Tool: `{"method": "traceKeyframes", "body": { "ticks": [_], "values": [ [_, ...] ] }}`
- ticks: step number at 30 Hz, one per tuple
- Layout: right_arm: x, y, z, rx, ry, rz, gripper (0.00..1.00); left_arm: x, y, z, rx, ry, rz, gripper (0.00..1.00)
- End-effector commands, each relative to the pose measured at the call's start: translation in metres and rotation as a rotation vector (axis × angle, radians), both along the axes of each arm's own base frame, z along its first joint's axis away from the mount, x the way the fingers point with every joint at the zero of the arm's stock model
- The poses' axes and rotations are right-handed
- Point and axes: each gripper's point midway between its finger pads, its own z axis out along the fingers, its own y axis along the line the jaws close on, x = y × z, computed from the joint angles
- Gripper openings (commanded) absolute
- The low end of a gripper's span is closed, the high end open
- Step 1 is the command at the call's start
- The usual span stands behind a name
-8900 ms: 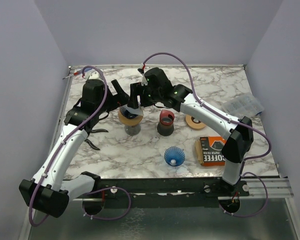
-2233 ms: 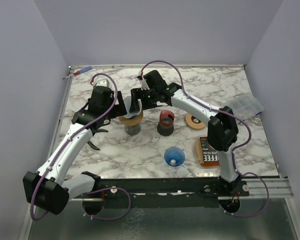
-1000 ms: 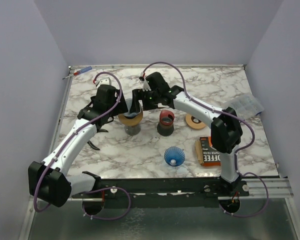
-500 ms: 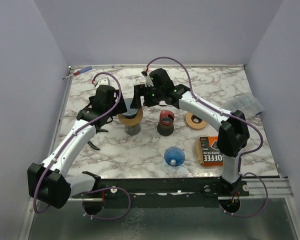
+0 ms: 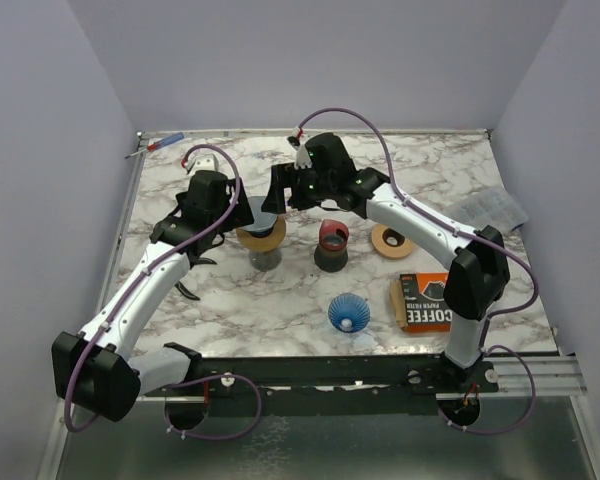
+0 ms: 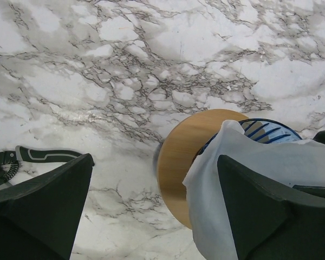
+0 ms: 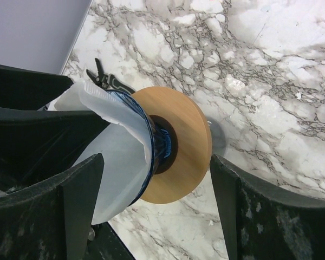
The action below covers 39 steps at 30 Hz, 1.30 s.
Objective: Place the coffee filter in the dripper
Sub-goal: Place the coffee filter in the coffee dripper, then pick up the dripper holder from the center of the board.
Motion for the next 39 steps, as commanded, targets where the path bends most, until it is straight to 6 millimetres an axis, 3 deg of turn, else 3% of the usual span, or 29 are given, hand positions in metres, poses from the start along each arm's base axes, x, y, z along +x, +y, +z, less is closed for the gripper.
{"method": "traceKeyframes", "body": {
  "ticks": [1,14,20,26,31,39],
  "values": [
    [-0.005,-0.002,0.023,0.047,-0.038,-0.002,0.84,0.0,-0.004,0.025,-0.048,-0.054,-0.009,0.99],
    [-0.012,-0.019,0.054,0.137,-0.069,-0.015,0.89,-0.003,-0.015,0.065,-0.131,-0.174,-0.07,0.99],
    [-0.012,-0.038,0.055,0.192,-0.05,-0.046,0.91,-0.014,-0.025,0.092,-0.214,-0.294,-0.135,0.99],
    [-0.016,-0.068,0.056,0.233,-0.04,-0.096,0.92,-0.029,-0.031,0.116,-0.29,-0.392,-0.189,0.99],
    [-0.023,-0.105,0.053,0.269,-0.04,-0.169,0.94,-0.039,-0.04,0.128,-0.414,-0.48,-0.211,0.99],
    [-0.019,-0.153,0.048,0.265,-0.042,-0.274,0.95,-0.044,-0.051,0.134,-0.497,-0.517,-0.26,0.99]
  ]
}}
